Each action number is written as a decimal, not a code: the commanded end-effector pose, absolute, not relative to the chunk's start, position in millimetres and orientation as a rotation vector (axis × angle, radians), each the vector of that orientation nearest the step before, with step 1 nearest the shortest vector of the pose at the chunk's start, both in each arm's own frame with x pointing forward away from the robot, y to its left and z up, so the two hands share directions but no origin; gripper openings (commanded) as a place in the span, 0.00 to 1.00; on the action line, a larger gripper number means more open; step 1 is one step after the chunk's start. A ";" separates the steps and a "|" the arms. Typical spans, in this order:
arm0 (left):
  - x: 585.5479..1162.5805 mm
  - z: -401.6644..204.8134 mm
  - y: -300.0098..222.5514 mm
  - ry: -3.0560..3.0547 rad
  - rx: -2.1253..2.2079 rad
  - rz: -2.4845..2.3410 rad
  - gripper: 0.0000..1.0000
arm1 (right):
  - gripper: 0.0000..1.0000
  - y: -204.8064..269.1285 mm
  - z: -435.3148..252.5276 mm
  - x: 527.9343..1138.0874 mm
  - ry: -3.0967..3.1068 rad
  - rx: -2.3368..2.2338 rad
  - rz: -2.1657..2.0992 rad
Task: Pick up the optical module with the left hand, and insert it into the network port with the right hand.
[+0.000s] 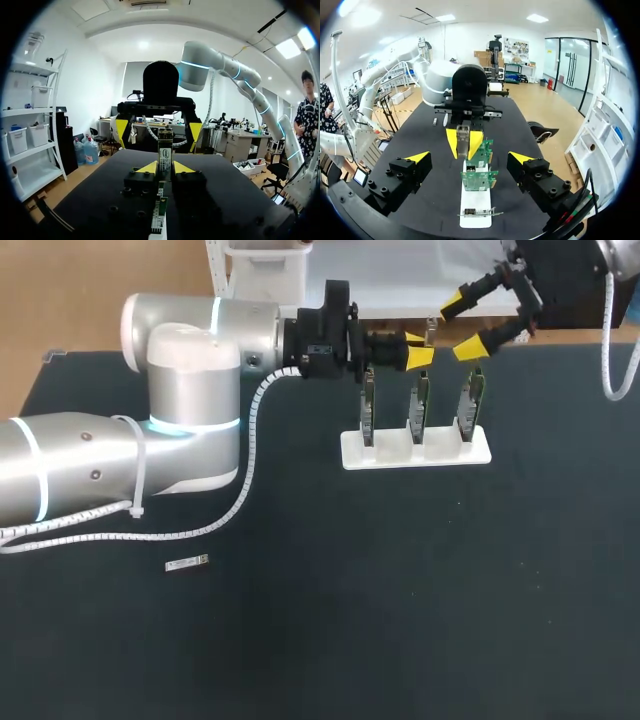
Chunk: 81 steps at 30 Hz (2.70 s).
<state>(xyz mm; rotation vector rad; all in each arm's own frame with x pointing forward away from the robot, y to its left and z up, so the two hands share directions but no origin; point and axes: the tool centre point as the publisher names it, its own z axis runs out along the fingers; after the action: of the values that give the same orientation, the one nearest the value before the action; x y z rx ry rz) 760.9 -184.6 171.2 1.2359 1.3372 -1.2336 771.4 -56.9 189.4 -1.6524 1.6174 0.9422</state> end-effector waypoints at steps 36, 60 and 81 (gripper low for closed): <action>760.8 170.7 -184.5 1.336 1.234 -1.233 0.00 | 1.00 -27.0 209.0 766.6 1.618 -1.642 0.975; 760.8 170.7 -184.5 1.336 1.234 -1.233 0.00 | 0.00 -28.9 201.6 767.9 1.632 -1.629 0.974; 760.8 170.7 -184.5 1.336 1.234 -1.233 1.00 | 0.00 -26.4 202.4 767.3 1.624 -1.631 0.965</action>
<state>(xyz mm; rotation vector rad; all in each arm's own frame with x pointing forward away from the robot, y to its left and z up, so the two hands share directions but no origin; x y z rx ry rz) 760.9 -184.7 171.2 1.2356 1.3364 -1.2347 767.6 -26.9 203.0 -1.6314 1.6265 0.9672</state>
